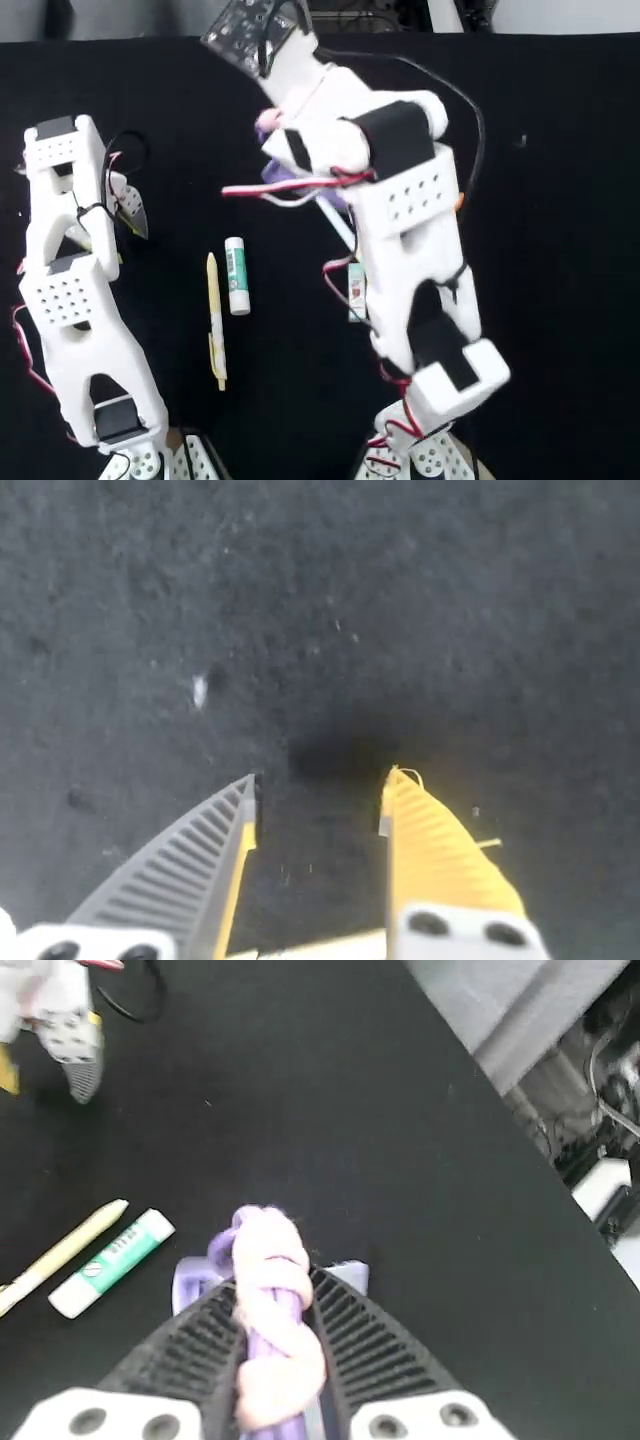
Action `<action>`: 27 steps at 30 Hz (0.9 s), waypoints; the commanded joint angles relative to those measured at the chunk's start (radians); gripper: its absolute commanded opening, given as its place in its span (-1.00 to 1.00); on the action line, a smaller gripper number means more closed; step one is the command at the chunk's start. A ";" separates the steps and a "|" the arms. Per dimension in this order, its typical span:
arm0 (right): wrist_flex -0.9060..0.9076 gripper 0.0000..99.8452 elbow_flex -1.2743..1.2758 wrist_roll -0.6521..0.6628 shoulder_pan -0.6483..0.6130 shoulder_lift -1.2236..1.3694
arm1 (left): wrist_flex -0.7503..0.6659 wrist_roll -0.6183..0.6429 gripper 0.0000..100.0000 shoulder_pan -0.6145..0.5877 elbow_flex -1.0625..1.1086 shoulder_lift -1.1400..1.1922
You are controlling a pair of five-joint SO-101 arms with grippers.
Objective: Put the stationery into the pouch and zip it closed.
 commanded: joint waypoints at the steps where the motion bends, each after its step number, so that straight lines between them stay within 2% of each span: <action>1: 0.031 -0.98 0.088 0.012 -0.044 -0.113 | 0.003 -0.009 -0.57 -0.039 -0.110 0.046; 7: 0.031 -0.98 0.255 0.009 -0.089 -0.245 | 0.009 -0.009 -0.58 -0.047 -0.179 0.107; 19: 0.025 -0.98 0.719 0.017 -0.207 -0.458 | 0.009 -0.009 -0.58 -0.048 -0.177 0.118; 23: 0.018 -0.98 0.825 0.017 -0.203 -0.490 | 0.009 -0.009 -0.58 -0.048 -0.176 0.120; 27: -0.075 -0.98 1.009 0.017 -0.186 -0.530 | 0.009 -0.046 -0.58 -0.048 -0.173 0.121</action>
